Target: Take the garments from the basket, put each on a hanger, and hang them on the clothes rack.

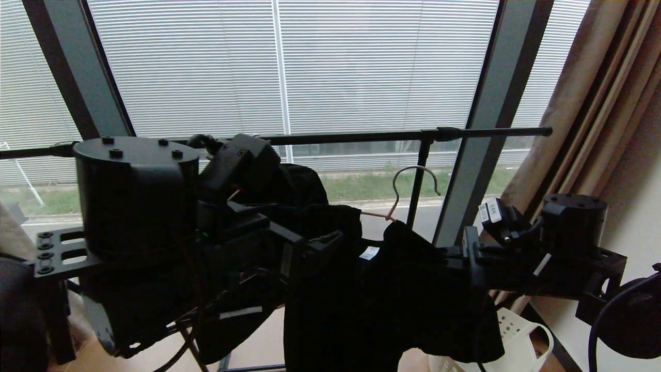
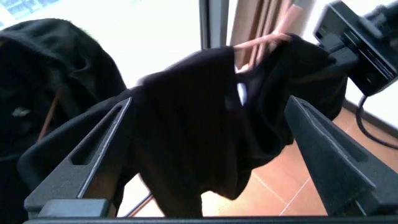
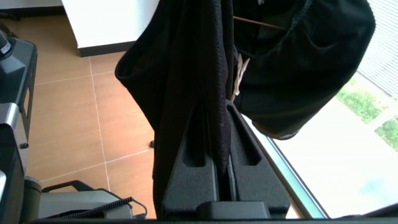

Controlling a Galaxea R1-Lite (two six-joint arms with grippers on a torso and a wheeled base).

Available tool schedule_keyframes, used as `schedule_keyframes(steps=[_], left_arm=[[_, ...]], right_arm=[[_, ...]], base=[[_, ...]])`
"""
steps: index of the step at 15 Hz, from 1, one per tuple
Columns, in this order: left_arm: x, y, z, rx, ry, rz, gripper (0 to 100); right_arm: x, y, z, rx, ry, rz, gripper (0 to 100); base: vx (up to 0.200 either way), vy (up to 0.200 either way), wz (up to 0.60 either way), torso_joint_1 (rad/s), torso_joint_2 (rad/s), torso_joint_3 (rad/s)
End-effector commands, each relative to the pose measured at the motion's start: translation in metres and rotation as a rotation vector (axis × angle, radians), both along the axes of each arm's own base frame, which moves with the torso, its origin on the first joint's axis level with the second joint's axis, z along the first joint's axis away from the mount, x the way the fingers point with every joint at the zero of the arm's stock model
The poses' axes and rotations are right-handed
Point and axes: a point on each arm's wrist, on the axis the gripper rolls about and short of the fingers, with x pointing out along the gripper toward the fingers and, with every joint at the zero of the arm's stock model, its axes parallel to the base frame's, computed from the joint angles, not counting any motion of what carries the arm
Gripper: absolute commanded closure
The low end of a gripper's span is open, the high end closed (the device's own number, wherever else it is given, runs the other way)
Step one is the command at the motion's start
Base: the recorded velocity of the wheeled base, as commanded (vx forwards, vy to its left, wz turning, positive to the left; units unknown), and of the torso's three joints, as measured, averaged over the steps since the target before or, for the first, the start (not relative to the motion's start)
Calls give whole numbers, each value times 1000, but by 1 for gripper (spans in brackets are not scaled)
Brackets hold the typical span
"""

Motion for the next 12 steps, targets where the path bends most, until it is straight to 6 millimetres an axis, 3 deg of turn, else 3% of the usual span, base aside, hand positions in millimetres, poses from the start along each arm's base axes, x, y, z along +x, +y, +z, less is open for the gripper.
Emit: schedule_keyframes(steps=[1, 4, 9, 12], left_arm=[[-8, 17, 11, -35, -30, 21, 0], [2, 34, 2, -15, -8, 81, 0], [0, 115, -33, -43, 57, -60, 0], [8, 133, -51, -58, 60, -92, 0]], right_arm=[[1, -2, 1, 4, -5, -1, 100], [1, -6, 3, 13, -5, 13, 100], [4, -26, 5, 43, -8, 39, 100], [3, -27, 5, 59, -3, 85, 100]], base=[[0, 0, 0, 0, 0, 0], [0, 0, 0, 0, 0, 0], [0, 0, 0, 0, 0, 0], [0, 0, 0, 0, 0, 0]])
